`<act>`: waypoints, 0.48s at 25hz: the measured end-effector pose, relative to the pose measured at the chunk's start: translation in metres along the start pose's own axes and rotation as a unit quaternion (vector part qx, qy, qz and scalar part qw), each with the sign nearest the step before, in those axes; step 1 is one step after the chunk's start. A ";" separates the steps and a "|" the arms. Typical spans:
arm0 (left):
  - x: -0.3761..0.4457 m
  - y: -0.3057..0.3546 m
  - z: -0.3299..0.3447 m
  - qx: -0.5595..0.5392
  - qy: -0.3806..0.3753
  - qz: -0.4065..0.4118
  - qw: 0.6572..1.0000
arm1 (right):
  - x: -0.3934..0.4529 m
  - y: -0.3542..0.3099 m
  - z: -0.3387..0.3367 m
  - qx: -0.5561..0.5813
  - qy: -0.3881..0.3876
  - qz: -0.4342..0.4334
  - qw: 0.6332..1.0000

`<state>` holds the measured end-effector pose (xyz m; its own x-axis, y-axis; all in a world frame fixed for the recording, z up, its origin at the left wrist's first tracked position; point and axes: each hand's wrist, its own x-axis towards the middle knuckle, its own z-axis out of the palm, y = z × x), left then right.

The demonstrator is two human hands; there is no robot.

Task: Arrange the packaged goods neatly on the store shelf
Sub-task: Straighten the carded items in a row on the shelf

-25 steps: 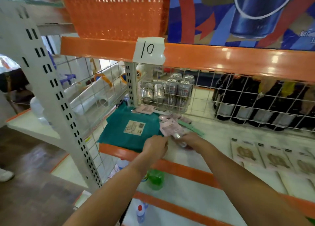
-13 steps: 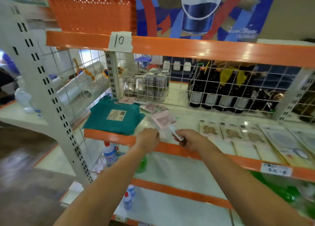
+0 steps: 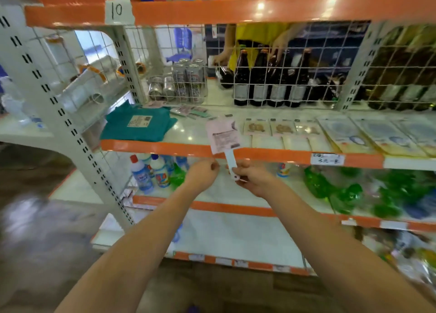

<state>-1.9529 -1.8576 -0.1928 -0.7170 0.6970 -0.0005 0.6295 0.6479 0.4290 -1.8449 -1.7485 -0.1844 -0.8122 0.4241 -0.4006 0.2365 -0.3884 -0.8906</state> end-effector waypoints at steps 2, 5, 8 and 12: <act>-0.014 0.010 0.011 -0.015 -0.009 -0.004 1.000 | -0.017 0.010 -0.008 -0.025 -0.008 -0.016 1.000; -0.029 0.019 0.029 -0.086 -0.014 -0.015 0.996 | -0.035 0.025 -0.021 -0.062 -0.017 -0.037 0.997; -0.045 0.027 0.041 -0.166 -0.019 -0.040 0.985 | -0.048 0.042 -0.028 -0.075 -0.007 -0.044 0.996; -0.068 0.030 0.050 -0.233 -0.013 -0.058 0.971 | -0.059 0.069 -0.031 -0.047 0.006 -0.039 0.998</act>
<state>-1.8699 -1.8703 -0.2255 -0.7637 0.6388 -0.0932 0.3372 0.5178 0.7863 -1.7637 -1.7750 -0.2289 -0.8242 0.4591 -0.3316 0.2226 -0.2757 -0.9351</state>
